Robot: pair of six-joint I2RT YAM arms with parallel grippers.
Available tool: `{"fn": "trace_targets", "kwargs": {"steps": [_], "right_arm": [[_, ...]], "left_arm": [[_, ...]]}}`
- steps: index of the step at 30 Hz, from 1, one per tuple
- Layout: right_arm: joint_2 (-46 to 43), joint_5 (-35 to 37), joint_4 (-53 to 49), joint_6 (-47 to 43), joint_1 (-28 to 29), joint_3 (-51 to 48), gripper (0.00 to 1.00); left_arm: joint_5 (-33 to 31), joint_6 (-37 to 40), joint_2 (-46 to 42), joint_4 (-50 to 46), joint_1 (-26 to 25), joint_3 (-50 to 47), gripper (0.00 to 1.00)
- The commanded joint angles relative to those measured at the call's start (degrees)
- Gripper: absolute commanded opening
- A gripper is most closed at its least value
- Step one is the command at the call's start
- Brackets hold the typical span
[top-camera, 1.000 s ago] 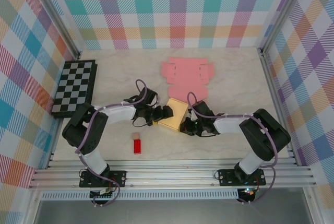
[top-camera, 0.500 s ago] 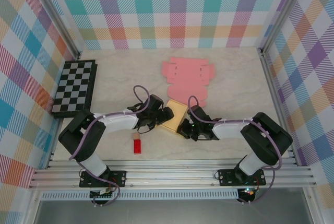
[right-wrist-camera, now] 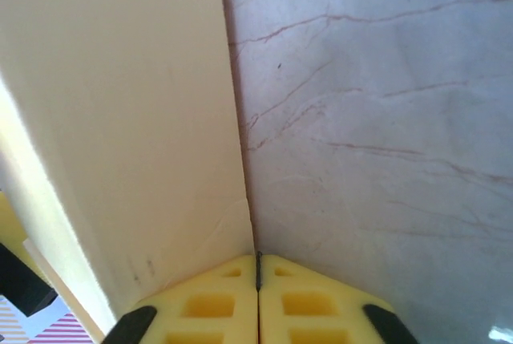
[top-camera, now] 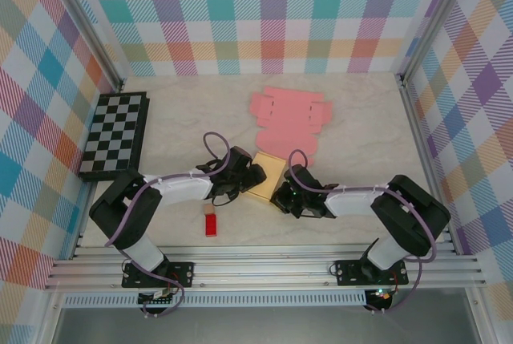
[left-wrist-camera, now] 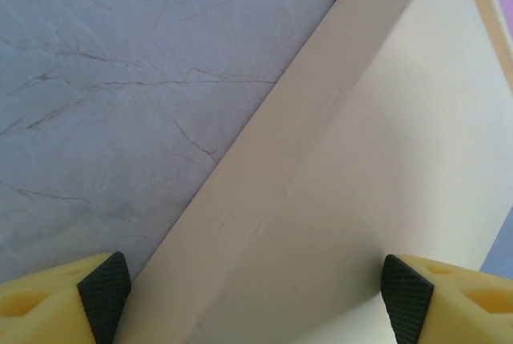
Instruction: Fold the paper box
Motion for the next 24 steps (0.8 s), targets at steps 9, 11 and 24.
{"fn": "trace_targets", "kwargs": {"steps": [9,11,24], "right_arm": [[-23.9,6.3,-28.8,-25.8,-6.0,2.0,0.35],[-24.7,6.5,-34.2,-34.9,-8.1,6.4,0.4],[12.2,-7.9,-39.0,-73.3,-18.7,42.9,0.62]], "left_arm": [[-0.2,8.2,-8.0,-19.3,5.4,8.5,0.97],[-2.0,9.1,-10.1,-22.8,5.7,9.0,0.97],[-3.6,-9.5,-14.6,-5.8,-6.6,-4.6,0.96]]}}
